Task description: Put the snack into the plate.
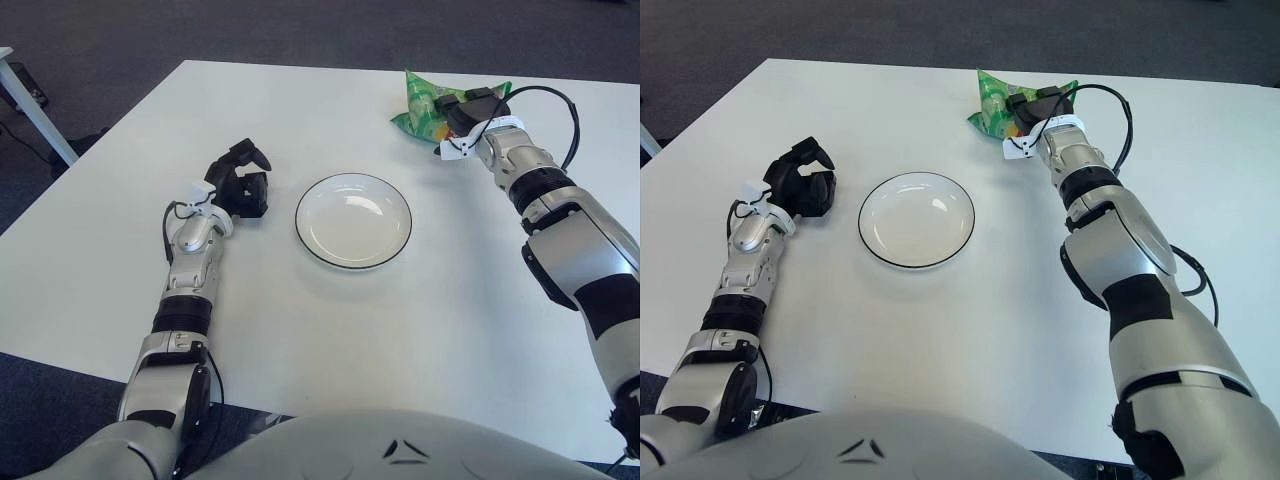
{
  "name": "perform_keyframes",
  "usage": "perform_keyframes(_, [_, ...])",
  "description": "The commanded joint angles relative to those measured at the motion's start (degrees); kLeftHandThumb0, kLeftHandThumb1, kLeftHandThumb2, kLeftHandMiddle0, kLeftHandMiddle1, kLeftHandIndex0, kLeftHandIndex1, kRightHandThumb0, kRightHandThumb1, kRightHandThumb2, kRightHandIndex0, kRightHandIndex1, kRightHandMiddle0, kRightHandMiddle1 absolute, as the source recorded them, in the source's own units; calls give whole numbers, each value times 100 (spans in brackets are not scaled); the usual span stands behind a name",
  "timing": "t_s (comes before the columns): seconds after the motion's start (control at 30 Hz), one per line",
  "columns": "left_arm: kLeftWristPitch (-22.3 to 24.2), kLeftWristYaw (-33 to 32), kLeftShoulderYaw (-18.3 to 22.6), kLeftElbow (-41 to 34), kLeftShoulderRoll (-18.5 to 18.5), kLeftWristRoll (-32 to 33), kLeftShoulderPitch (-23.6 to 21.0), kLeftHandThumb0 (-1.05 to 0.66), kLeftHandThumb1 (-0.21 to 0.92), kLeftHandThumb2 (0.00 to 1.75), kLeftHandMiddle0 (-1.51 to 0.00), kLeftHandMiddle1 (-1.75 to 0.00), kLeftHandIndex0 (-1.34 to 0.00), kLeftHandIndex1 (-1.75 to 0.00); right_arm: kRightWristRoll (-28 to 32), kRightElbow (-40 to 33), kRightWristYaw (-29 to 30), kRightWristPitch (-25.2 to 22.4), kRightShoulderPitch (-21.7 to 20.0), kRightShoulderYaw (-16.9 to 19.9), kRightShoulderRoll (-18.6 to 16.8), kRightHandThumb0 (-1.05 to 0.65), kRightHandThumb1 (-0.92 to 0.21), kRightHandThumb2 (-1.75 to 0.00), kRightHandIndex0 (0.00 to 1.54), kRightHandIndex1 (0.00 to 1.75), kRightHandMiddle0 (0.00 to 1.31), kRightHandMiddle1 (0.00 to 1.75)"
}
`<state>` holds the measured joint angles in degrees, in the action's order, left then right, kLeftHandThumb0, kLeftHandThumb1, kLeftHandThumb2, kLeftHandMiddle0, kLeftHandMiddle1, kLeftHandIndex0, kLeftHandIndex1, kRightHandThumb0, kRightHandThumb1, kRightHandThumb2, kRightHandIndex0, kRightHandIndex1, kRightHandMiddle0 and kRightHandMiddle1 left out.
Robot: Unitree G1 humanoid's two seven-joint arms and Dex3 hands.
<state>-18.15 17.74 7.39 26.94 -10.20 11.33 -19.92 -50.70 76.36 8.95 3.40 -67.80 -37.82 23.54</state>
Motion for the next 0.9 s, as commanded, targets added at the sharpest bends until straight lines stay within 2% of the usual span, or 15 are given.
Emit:
perform_keyframes(0.0, [-68,33,-34,226,297,55,530,-47,32,131,-125,-175,-61,-175,-81,164,355,-120,74,-73,-18,-44,-62,-84,13,154,23,158])
perform_keyframes(0.07, [-66,37,-27,223,298,65,535,-47,32,131,-125,-175,-60,-175,-118,147,733,-112,144,-102,-4,-18,-43,-109,43,152,41,168])
perform_keyframes(0.17, [-70,62,-25,226,287,76,540,-47,33,130,-124,-175,-60,-175,-97,112,1363,94,330,-89,75,-6,-30,-125,62,149,50,172])
perform_keyframes(0.27, [-92,62,-32,234,273,53,542,-47,34,129,-123,-175,-59,-175,-53,85,1827,367,480,-64,172,-2,-22,-135,71,149,55,174])
perform_keyframes(0.5, [-126,83,-39,253,262,39,536,-47,34,129,-123,-175,-59,-175,59,3,2231,834,565,33,377,0,-15,-143,82,149,55,175])
perform_keyframes(0.63, [-140,95,-47,275,257,29,514,-47,34,129,-122,-175,-60,-175,160,-118,2491,1161,618,147,458,0,-13,-148,81,157,54,175])
perform_keyframes(0.73, [-159,89,-57,286,250,3,507,-47,33,129,-123,-175,-60,-175,196,-275,2637,1437,656,204,549,0,-13,-150,80,161,53,175])
perform_keyframes(0.87, [-116,77,-69,264,238,-19,507,-47,33,130,-123,-175,-60,-175,228,-850,2816,1973,871,303,877,0,-13,-151,79,164,53,175])
